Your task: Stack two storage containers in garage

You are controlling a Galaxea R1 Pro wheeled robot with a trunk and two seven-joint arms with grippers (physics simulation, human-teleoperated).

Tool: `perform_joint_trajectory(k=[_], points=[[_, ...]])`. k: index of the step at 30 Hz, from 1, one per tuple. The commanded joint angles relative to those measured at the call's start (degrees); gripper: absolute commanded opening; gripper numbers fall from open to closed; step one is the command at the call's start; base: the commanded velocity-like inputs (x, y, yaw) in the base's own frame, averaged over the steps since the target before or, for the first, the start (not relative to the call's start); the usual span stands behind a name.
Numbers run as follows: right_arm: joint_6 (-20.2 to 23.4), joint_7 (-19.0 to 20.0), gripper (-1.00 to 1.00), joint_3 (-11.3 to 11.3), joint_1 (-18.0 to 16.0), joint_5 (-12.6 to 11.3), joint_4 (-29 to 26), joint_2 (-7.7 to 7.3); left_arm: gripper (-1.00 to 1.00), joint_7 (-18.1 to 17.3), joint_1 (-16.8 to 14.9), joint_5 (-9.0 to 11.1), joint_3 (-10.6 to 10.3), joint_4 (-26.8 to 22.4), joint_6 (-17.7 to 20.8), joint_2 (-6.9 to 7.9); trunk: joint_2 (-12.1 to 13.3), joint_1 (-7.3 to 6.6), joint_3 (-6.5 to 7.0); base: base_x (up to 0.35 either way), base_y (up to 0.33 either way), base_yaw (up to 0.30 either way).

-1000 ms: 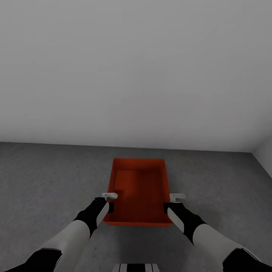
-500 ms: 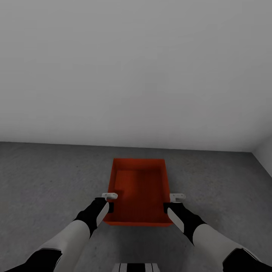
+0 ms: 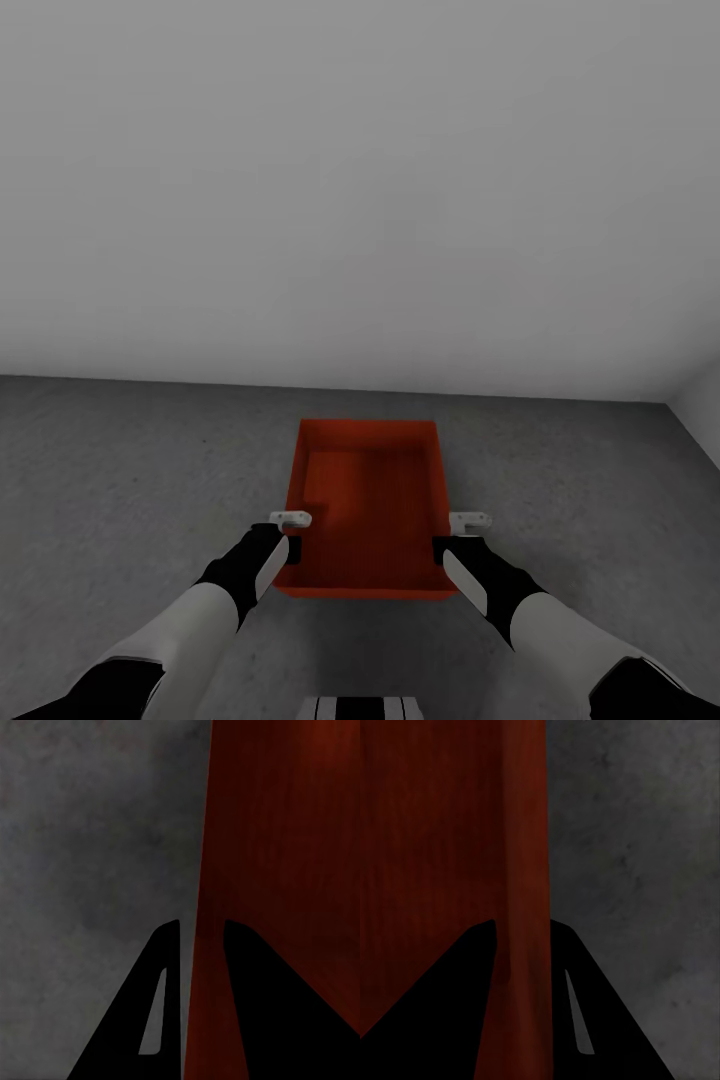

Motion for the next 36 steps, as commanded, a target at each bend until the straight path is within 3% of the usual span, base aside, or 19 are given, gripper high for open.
perform_joint_trajectory(k=[1,9,10,36], points=[[0.6,-0.6,-1.0,-1.1,-0.1,2.0,-0.2,-0.04,-1.0,0.7,0.1,-1.7,-0.1,0.0,0.7,-0.02,0.0,-0.01,-0.04,0.0,0.0,0.0],[0.7,-0.6,-1.0,-1.0,-0.1,2.1,-0.2,-0.07,-1.0,0.7,0.1,-1.7,-0.1,0.0,0.7,-0.02,0.0,-0.01,-0.04,0.0,0.0,0.0],[0.8,-0.6,1.0,-1.0,-0.1,2.1,-0.2,-0.02,1.0,0.6,0.1,-1.7,-0.1,0.0,0.7,-0.02,0.0,-0.01,-0.04,0.0,0.0,0.0],[0.7,-0.5,1.0,-0.9,-0.1,2.1,0.2,-0.07,1.0,0.4,0.1,-1.7,-0.1,0.0,0.7,0.07,0.0,-0.01,-0.04,0.0,0.0,0.0]])
